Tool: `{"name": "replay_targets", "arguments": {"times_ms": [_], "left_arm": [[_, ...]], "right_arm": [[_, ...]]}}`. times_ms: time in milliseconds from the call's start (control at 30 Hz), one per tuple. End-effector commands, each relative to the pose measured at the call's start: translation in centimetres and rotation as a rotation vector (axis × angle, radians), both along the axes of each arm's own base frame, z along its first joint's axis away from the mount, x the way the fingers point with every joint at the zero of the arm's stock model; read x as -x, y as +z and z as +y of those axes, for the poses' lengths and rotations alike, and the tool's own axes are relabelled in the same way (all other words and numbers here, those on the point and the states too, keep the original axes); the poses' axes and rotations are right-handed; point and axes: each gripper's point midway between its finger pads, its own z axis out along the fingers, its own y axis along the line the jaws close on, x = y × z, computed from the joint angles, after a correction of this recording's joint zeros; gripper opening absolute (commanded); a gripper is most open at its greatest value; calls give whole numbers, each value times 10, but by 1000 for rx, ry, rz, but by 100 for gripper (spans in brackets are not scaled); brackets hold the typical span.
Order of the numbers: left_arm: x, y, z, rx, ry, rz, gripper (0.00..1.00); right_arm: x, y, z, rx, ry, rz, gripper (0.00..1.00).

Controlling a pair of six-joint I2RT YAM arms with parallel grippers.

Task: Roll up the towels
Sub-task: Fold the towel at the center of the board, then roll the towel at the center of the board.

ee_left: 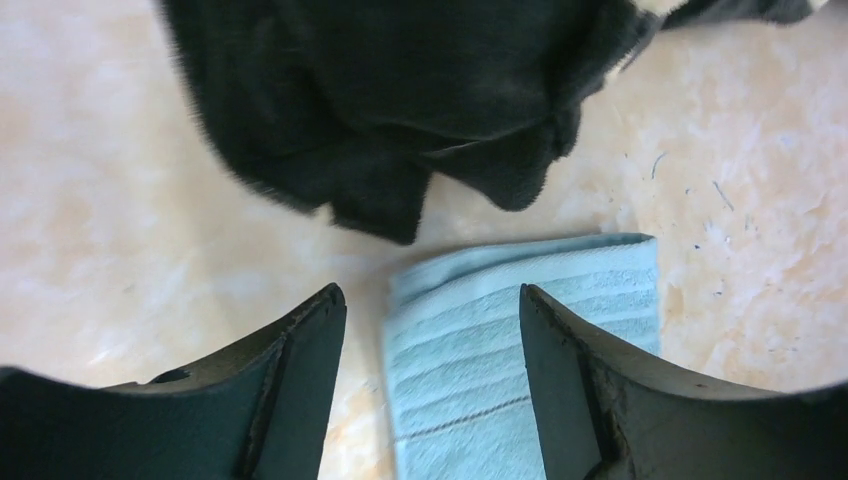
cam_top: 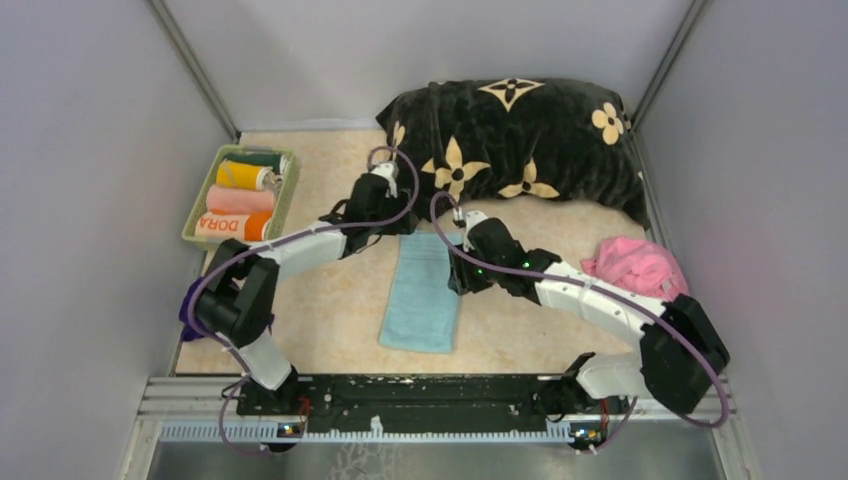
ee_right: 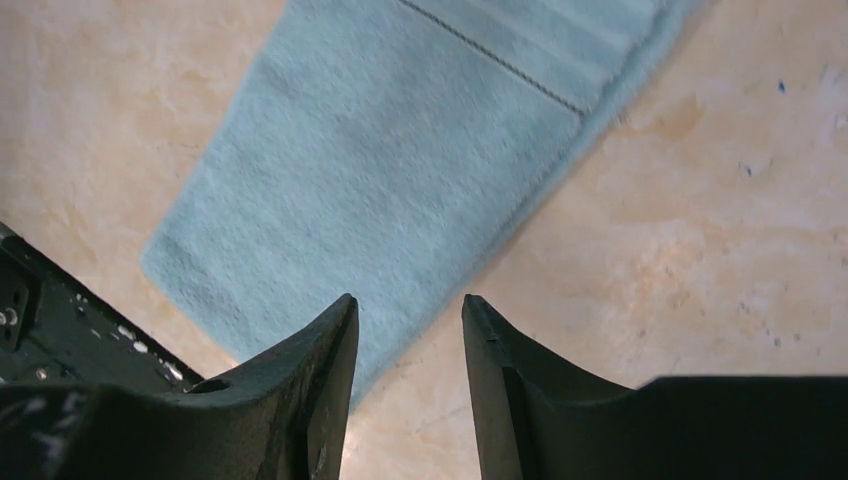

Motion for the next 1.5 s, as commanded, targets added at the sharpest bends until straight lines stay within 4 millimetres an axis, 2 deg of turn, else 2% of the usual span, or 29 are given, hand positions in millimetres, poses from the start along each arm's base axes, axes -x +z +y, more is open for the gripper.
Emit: {"name": "replay_targets", "arguments": {"times_ms": [0, 200, 267, 400, 500, 567, 733, 833, 933, 1067, 1200, 1333, 1467], "left_arm": [[8, 25, 40, 125, 104, 4, 71], [45, 22, 96, 132, 215, 73, 72], [63, 20, 106, 124, 224, 93, 73], [97, 14, 117, 127, 218, 121, 73], [118, 9, 121, 143, 210, 149, 73], [128, 10, 120, 163, 200, 162, 73], [143, 6, 113, 218, 169, 199, 73], [147, 2, 107, 241, 148, 225, 72], [151, -4, 101, 265, 140, 273, 70], [156, -13, 93, 300, 137, 344, 69], [163, -20, 84, 340, 138, 391, 67], [170, -26, 69, 356, 128, 427, 66], [173, -33, 59, 386, 194, 462, 63]], "right_arm": [[-45, 35, 42, -74, 75, -157, 43], [-76, 26, 85, -118, 128, -154, 43], [-88, 22, 98, -135, 129, -165, 43], [-117, -9, 104, -67, 69, -156, 43], [-138, -36, 93, -13, -18, -120, 43], [-151, -50, 79, 12, -98, -84, 43], [-180, -71, 23, 53, -336, -39, 44], [-193, -68, 1, 46, -415, -45, 44], [-198, -48, 5, 10, -361, -74, 44], [-179, -10, 22, -62, -236, -122, 46], [-137, 13, 32, -54, -108, -162, 48], [-87, 12, 34, 41, 32, -179, 49], [-39, 8, 40, 85, 166, -191, 49]]}}
